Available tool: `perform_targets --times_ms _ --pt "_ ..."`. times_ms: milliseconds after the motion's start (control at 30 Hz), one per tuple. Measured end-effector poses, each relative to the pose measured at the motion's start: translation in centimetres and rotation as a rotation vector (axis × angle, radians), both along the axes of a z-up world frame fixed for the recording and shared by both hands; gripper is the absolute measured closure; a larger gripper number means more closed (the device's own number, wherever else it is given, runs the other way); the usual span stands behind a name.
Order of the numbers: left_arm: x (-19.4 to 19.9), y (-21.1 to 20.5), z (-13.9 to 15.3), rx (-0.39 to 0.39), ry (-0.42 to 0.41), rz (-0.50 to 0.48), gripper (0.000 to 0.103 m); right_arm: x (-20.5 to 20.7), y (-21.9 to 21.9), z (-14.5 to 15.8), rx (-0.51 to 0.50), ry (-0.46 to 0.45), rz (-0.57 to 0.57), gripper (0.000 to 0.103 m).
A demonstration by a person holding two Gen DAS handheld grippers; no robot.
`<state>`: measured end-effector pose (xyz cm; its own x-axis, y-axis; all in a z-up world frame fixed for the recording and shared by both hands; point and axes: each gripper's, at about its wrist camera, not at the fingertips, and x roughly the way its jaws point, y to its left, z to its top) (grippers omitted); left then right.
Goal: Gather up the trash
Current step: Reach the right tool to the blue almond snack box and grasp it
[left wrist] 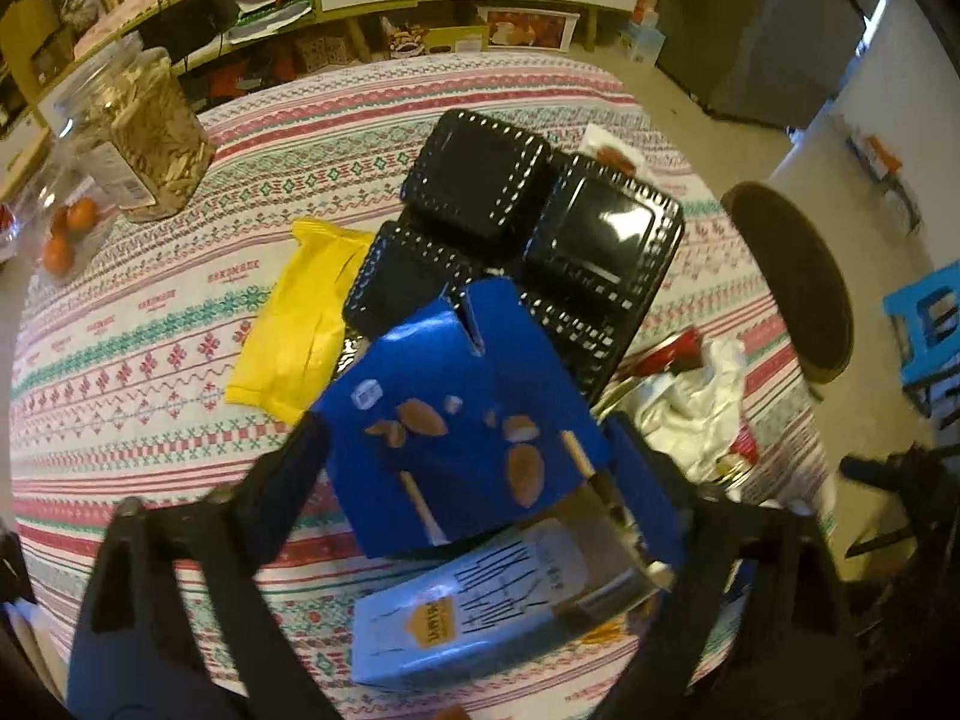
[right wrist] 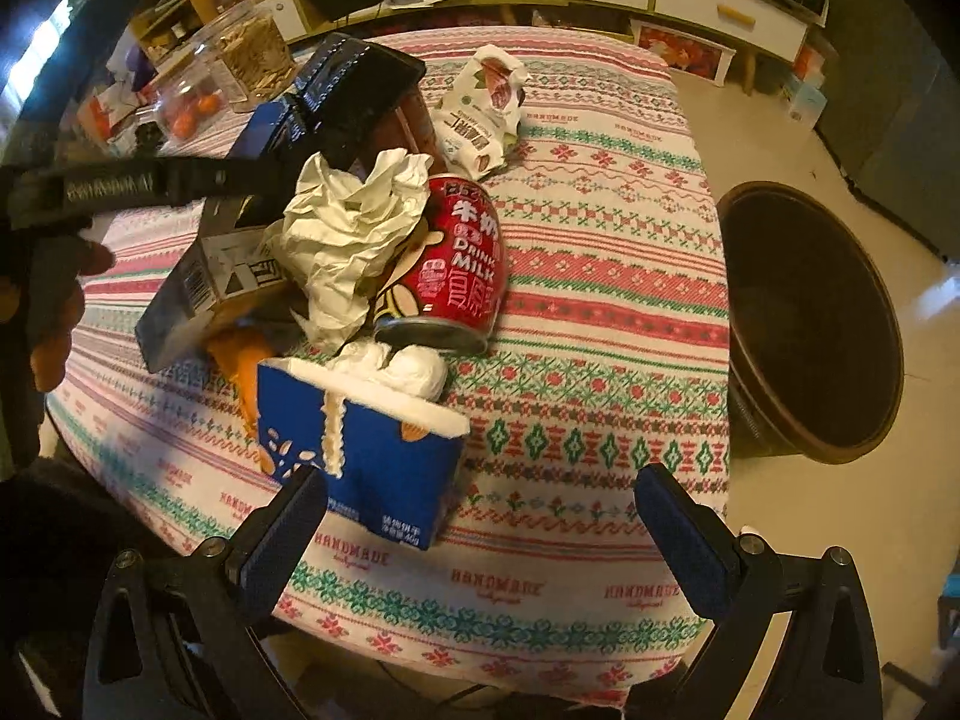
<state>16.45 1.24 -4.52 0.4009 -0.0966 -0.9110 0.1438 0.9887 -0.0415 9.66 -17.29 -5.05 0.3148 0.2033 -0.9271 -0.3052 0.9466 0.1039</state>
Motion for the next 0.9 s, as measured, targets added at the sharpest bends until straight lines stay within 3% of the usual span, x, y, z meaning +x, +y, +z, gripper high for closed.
perform_targets --times_ms 67,200,400,667,900 --pt "-0.1 1.0 0.1 0.003 -0.002 0.012 0.029 0.3 -0.1 0.2 0.004 -0.005 -0.012 0.0" --pt "-0.4 4.0 0.0 -0.051 0.015 0.047 0.061 0.8 0.5 -0.2 0.002 -0.017 -0.016 0.0" --pt "-1.3 7.6 -0.1 -0.044 -0.009 0.111 0.081 0.3 3.4 -0.7 -0.004 -0.012 0.027 0.0" --pt "-2.4 10.4 0.2 -0.092 -0.012 0.145 0.087 0.1 6.2 -1.8 -0.062 -0.028 0.082 0.0" --pt "-3.8 11.0 0.1 -0.119 0.004 0.128 0.087 1.9 4.8 -3.6 0.054 0.073 -0.074 0.0"
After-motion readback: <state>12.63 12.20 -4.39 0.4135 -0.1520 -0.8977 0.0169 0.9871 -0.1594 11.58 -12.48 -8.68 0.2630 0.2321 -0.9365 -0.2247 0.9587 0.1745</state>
